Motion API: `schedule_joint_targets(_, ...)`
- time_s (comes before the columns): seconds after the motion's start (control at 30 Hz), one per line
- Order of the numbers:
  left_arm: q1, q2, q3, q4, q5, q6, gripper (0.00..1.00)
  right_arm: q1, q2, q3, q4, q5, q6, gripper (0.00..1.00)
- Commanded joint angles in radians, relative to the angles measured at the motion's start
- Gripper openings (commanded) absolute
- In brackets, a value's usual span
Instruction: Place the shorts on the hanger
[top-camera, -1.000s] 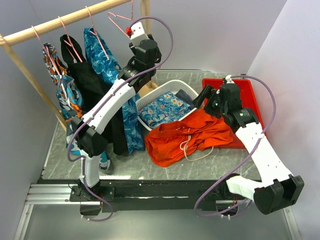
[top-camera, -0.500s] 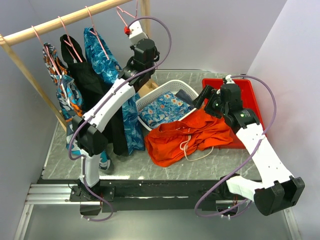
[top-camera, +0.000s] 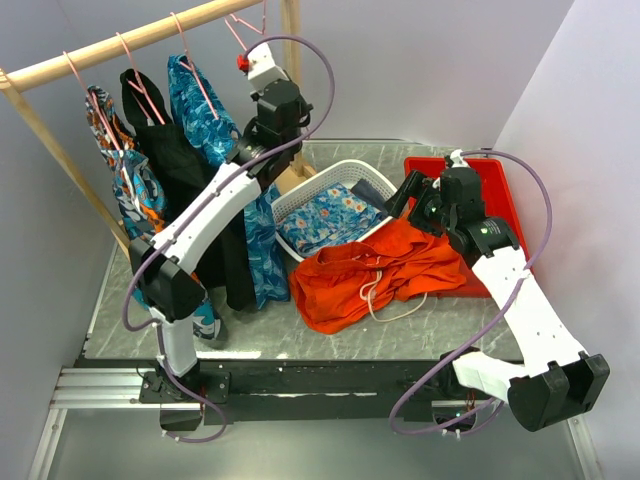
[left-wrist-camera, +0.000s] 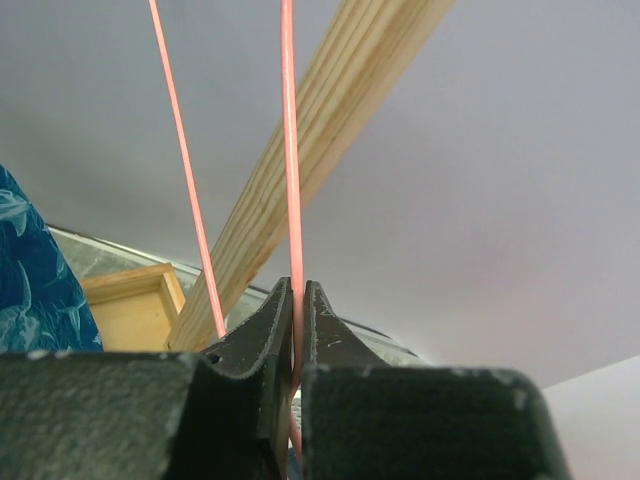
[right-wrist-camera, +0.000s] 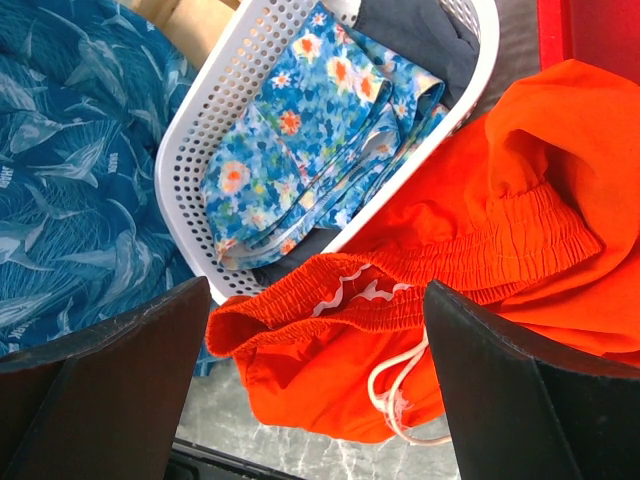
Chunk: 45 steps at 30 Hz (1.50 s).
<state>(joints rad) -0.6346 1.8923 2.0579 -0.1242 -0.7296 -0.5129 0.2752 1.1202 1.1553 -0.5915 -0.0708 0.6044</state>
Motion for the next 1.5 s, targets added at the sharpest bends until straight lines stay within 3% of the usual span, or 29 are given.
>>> schedule_joint_targets(0.0, -0.013, -0.084, -0.012, 0.055, 0.018, 0.005, 0.02, 0.007, -0.008, 0.011, 0.022, 0.008, -0.018, 0.94)
schedule_joint_targets(0.17, -0.037, -0.127, -0.059, 0.040, 0.033, 0.000, 0.01, 0.007, -0.017, -0.006, 0.025, 0.009, -0.015, 0.94)
schedule_joint_targets(0.4, -0.126, -0.257, -0.250, 0.014, 0.033, -0.035, 0.01, 0.007, -0.051, -0.009, 0.007, 0.049, -0.018, 0.94)
schedule_joint_targets(0.6, -0.206, -0.395, -0.367, -0.103, 0.078, -0.091, 0.01, 0.007, -0.099, -0.023, -0.008, 0.104, -0.017, 0.94)
schedule_joint_targets(0.73, -0.263, -0.507, -0.450, -0.198, 0.179, -0.102, 0.01, 0.018, -0.151, -0.064, -0.034, 0.153, -0.025, 0.94)
schedule_joint_targets(0.93, -0.350, -0.666, -0.587, -0.337, 0.475, -0.050, 0.01, 0.056, -0.220, -0.146, -0.094, 0.279, -0.015, 0.89)
schedule_joint_targets(1.03, -0.393, -0.734, -0.637, -0.412, 0.587, -0.032, 0.01, 0.055, -0.252, -0.198, -0.097, 0.336, -0.009, 0.81)
schedule_joint_targets(1.17, -0.441, -0.823, -0.747, -0.446, 0.702, -0.029, 0.01, 0.055, -0.273, -0.252, -0.083, 0.399, -0.008, 0.54)
schedule_joint_targets(1.27, -0.455, -0.880, -0.807, -0.469, 0.769, -0.027, 0.01, 0.055, -0.264, -0.289, -0.057, 0.443, -0.012, 0.45)
schedule_joint_targets(1.37, -0.465, -0.921, -0.852, -0.498, 0.821, -0.019, 0.01, 0.052, -0.221, -0.296, -0.047, 0.473, -0.014, 0.43)
schedule_joint_targets(1.47, -0.468, -0.952, -0.886, -0.505, 0.860, -0.015, 0.01, 0.052, -0.198, -0.319, 0.007, 0.378, -0.034, 0.46)
